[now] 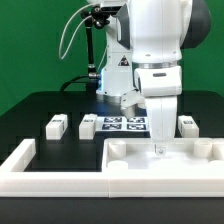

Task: Assemble desk

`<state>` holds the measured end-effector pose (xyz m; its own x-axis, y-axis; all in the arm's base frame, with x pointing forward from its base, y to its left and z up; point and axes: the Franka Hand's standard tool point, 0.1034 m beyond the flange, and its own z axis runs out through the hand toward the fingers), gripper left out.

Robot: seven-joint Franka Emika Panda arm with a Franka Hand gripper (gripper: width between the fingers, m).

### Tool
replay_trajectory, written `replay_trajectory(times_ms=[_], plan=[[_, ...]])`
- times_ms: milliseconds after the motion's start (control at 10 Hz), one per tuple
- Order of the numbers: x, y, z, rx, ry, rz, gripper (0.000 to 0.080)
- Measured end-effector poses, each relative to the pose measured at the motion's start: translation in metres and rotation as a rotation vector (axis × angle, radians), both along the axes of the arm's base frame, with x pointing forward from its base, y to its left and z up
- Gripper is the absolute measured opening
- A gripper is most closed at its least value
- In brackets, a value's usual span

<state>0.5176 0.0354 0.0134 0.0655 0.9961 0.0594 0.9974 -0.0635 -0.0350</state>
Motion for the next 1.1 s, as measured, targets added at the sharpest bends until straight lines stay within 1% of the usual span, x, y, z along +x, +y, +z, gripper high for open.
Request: replay_trajectory(times_ms=[400, 500, 700, 800, 1000, 1100], plan=[[0.0, 0.0, 0.0, 0.0, 0.0, -0.001, 0.0649], [0.001, 0.001, 0.007, -0.009, 0.01, -0.05, 0.0649], [0.002, 0.001, 0.031, -0.029, 0.026, -0.108, 0.0649], [0.0, 0.006, 0.039, -0.042, 0.043, -0.244, 0.0649], [0.0, 0.032, 0.055, -0.059, 0.04, -0.512, 0.0649], [-0.001, 0.048, 0.056, -0.063, 0.04, -0.632, 0.0649]])
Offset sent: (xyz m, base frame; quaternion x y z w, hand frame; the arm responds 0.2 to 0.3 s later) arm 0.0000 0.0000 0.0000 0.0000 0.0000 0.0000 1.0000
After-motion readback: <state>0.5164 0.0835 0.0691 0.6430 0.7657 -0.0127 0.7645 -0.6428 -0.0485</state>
